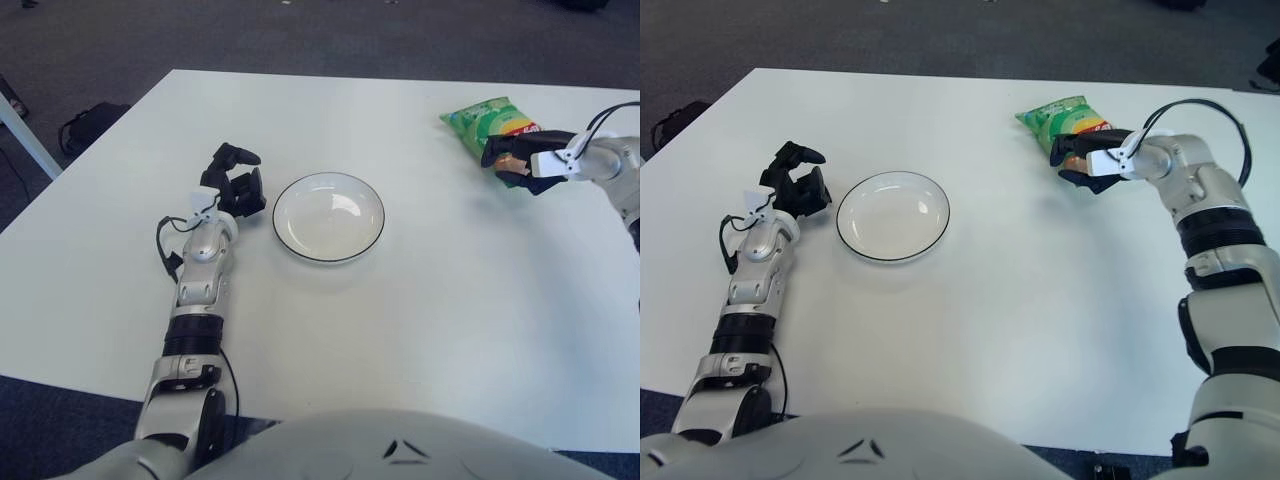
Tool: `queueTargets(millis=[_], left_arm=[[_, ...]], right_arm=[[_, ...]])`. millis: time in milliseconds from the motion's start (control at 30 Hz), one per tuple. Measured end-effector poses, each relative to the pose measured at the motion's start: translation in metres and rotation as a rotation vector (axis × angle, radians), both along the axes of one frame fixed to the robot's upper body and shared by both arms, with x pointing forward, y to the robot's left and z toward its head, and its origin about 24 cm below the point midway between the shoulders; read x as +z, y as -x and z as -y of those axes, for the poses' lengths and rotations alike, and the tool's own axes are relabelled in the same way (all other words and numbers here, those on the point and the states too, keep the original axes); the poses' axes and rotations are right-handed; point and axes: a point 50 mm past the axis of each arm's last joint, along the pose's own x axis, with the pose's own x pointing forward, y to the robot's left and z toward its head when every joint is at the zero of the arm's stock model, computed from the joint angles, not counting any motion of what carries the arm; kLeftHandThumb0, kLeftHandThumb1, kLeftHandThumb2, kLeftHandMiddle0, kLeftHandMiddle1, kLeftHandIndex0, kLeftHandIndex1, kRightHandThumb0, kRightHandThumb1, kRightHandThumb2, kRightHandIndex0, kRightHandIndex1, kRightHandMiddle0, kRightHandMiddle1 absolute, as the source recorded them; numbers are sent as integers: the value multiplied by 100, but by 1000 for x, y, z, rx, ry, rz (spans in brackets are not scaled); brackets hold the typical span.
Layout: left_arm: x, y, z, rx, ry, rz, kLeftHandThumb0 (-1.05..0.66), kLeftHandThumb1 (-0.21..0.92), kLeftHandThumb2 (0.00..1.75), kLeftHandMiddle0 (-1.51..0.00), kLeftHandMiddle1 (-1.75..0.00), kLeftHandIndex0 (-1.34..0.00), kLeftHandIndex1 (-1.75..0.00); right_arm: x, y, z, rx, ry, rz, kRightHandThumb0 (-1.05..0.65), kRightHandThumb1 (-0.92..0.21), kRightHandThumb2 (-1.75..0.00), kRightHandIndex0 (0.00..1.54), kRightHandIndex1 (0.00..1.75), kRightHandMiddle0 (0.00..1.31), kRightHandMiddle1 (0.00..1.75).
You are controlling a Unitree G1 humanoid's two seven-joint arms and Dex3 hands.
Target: Put the snack into the plate.
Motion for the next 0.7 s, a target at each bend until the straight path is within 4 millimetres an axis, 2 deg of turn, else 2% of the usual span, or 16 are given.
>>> queueTargets(millis=[233, 400, 700], left_arm=[[0, 0, 0, -4, 3, -4, -43, 48, 111, -104, -175, -48, -175], [0, 0, 0, -13, 7, -4, -43, 49, 110, -104, -175, -48, -175], [-2, 0, 1, -28, 7, -9, -42, 50, 108, -103, -175, -47, -175]], right_arm=[[9, 10, -3, 29, 1, 10, -92, -92, -115, 128, 175, 6, 130], [12, 13, -3, 36, -1, 12, -92, -92, -115, 126, 175, 3, 128], [22, 15, -1, 44, -17, 91, -92, -92, -111, 126, 175, 15, 135]])
